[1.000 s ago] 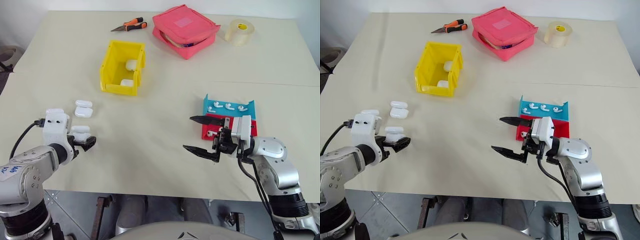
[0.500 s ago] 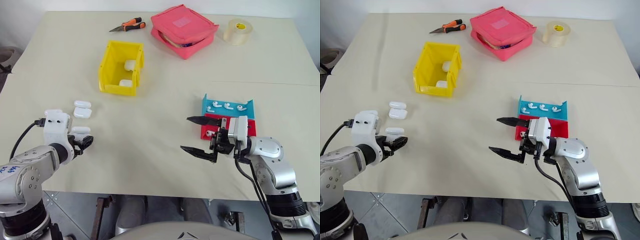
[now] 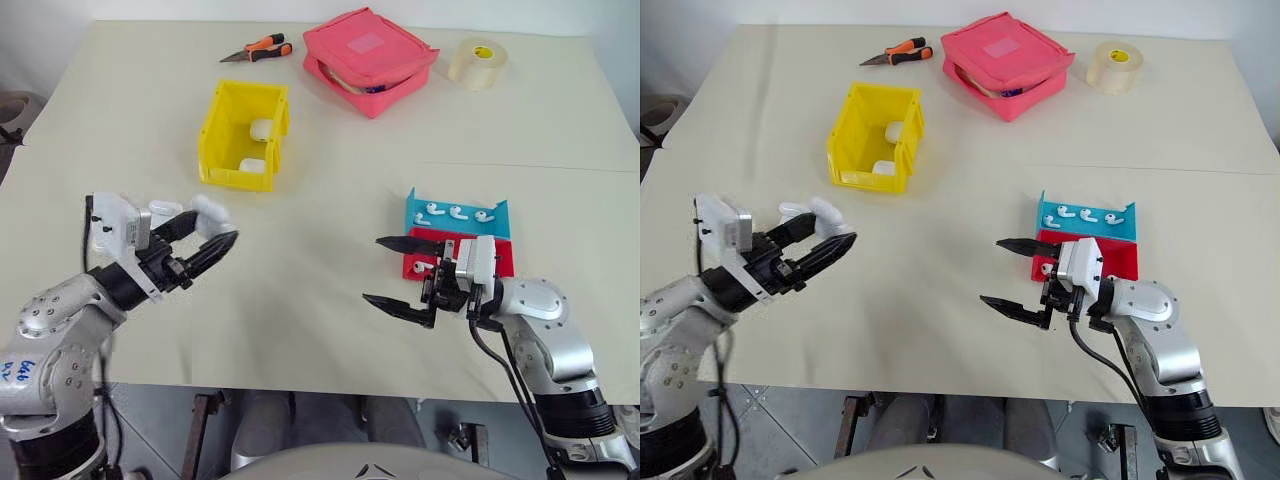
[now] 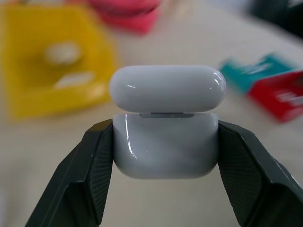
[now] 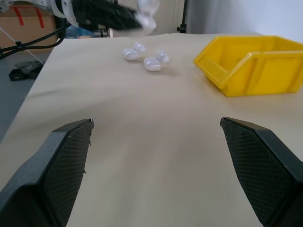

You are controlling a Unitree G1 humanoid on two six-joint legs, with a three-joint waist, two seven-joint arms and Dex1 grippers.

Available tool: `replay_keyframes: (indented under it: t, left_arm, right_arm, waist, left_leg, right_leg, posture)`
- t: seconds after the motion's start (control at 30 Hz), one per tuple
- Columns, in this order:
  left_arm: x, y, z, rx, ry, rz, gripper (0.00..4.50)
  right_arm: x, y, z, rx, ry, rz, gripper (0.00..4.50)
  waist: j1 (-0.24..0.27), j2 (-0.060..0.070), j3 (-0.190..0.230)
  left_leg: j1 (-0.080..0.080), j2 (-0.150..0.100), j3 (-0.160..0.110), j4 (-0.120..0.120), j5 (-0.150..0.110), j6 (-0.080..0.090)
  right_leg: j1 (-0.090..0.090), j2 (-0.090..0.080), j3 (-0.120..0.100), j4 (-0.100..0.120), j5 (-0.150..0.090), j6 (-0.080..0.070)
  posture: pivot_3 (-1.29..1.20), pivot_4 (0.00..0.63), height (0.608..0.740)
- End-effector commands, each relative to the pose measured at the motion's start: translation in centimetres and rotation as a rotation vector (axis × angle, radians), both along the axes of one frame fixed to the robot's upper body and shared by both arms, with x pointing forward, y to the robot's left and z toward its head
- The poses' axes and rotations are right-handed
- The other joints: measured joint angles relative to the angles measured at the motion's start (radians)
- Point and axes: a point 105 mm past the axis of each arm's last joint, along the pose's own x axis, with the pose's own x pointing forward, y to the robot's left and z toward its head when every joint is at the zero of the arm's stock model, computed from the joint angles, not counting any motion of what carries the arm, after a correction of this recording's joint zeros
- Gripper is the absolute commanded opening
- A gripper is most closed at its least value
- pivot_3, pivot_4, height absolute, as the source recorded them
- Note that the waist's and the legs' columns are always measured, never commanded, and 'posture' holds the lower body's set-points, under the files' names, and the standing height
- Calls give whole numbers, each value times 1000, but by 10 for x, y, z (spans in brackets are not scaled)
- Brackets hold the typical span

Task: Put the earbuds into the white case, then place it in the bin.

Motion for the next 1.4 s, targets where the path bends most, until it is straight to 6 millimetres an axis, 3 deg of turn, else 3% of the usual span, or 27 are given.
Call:
replay_keyframes:
  t: [0.03, 0.3, 0.53, 0.63, 0.8, 0.97, 1.23, 1.4]
  left_arm:
    - [0, -27, 5, -27, -116, -208, 2813]
    - [14, -92, 2, -189, -185, -506, 2813]
    - [2, -129, 8, -299, -372, -748, 2813]
    - [3, -141, 10, -344, -373, -801, 2813]
    - [4, -164, 7, -384, -419, -824, 2813]
    - [-4, -169, 1, -380, -423, -852, 2813]
    - [-10, -156, -13, -289, -443, -873, 2813]
    - [-10, -154, -18, -261, -425, -872, 2813]
  right_arm:
    - [-4, -13, 16, -15, -50, -41, 4500]
    - [-19, -50, 24, -82, -72, -242, 4500]
    - [-48, -89, 22, -168, -51, -463, 4500]
    - [-58, -106, 17, -230, -12, -537, 4500]
    - [-69, -131, 0, -361, 178, -631, 4500]
    - [-52, -125, 8, -419, 205, -572, 4500]
    - [-23, -107, 5, -626, 314, -447, 4500]
    - [-7, -114, 3, -799, 318, -414, 4500]
  waist:
    - [3, 0, 0]
    - [4, 0, 0]
    - [5, -1, 1]
    - [7, -1, 1]
    - [7, -1, 1]
    - [1, -1, 1]
    - [20, 0, 1]
    - [29, 0, 1]
  left_leg:
    - [0, 0, 0, 0, 0, 0]
    - [-1, -1, 1, 1, -1, 2]
    - [0, 0, 3, 1, -1, 2]
    - [0, 0, 4, 2, -1, 3]
    - [1, 0, 5, 2, -1, 3]
    - [1, 0, 4, 2, -1, 4]
    - [1, 0, 3, 2, -1, 4]
    - [-1, -1, 2, 3, -1, 5]
  right_leg:
    - [0, 0, 0, 0, 0, 0]
    - [0, 0, 0, 0, 1, 2]
    - [1, 3, 2, 0, 1, 2]
    - [2, 3, 2, 0, 2, 3]
    - [2, 4, 4, 0, 2, 4]
    - [2, 4, 4, -1, 2, 4]
    - [1, 5, 6, -1, 2, 4]
    - [1, 3, 5, -4, 3, 6]
  posture:
    - [0, 150, 740]
    - [0, 150, 740]
    - [0, 150, 740]
    - [0, 150, 740]
    - [0, 150, 740]
    - [0, 150, 740]
    - [0, 150, 740]
    - [0, 150, 740]
